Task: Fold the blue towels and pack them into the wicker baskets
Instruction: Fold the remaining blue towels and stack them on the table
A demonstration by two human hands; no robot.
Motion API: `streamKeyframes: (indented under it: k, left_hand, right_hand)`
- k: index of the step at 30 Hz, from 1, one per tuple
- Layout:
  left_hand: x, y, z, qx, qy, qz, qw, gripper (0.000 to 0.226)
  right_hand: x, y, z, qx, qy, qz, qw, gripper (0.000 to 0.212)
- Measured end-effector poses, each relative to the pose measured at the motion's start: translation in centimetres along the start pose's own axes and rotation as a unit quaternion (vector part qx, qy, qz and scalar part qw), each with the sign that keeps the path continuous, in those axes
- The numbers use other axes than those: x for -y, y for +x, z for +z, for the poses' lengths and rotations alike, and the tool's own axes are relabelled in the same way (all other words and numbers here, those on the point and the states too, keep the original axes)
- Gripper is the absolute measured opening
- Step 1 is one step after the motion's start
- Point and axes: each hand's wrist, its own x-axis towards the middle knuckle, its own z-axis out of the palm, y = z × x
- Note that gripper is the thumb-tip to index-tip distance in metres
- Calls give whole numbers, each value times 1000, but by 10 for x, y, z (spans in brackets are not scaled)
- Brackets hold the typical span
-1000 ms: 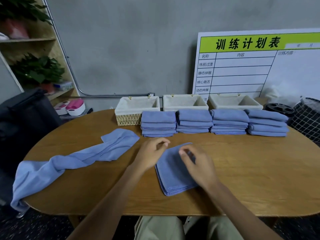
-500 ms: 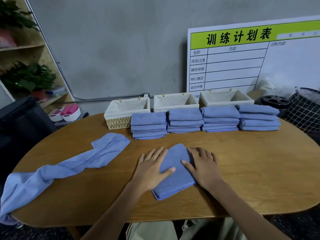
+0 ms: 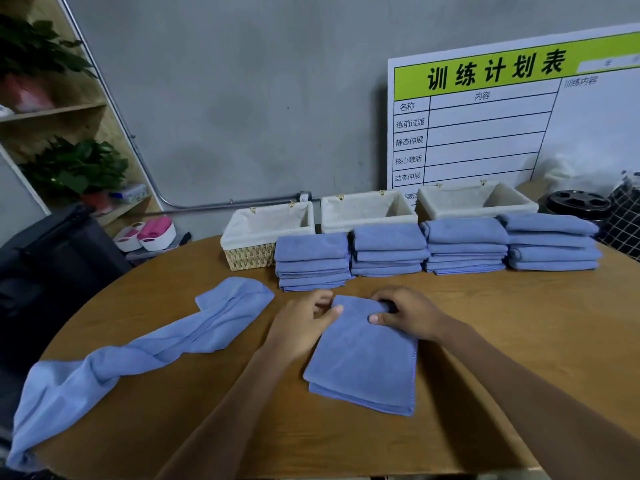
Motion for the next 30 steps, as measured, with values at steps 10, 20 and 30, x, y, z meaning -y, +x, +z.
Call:
streamKeyframes:
  k: [10,20,30]
  left_hand:
    - [29,67,5,-35,-116,46,992,15]
    - [18,49,-12,-164,-108,123,973,14]
    - [14,-37,-8,-153,-81,194,966,21]
  right_hand:
    - [-9,63,-1,-42,216,-29,975,26]
    - [15,46,-8,-207,120,-154,959,24]
    - [30,-40,14,-226,51,-257,938,26]
